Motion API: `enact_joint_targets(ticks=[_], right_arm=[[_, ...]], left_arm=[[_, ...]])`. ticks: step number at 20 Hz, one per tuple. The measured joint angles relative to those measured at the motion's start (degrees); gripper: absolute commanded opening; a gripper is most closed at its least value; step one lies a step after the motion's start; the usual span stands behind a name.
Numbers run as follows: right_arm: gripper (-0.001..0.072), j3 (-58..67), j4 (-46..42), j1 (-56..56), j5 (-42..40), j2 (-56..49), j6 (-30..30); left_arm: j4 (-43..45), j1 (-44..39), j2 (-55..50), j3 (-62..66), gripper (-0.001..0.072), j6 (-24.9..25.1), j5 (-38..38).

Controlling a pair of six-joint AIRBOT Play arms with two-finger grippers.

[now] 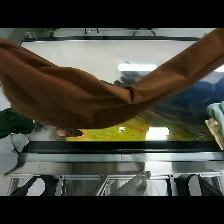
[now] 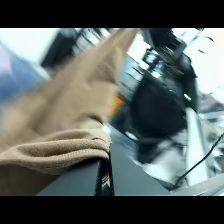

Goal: Fold the shirts.

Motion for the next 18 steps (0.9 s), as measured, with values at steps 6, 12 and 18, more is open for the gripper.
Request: enact_joint_targets(ticks=[6,12,18], right_arm=[[0.002,0.3,-7.3,-0.3,-2.3,5.0,0.2],[0.0021,-10.7,-9.9,6.1,3.8,-1.6,1.4],[0.002,-27.7,-15.1,15.1,-4.5,-16.1,0.9]], left_arm=[[0.4,6.3,3.0,-0.6,0.0031,0.0,2.4],[7.9,-2.9,-4.4,-17.0,0.003,0.9,2.5],[22.2,-10.1,-22.3,-27.1,0.0329,6.2,15.6]])
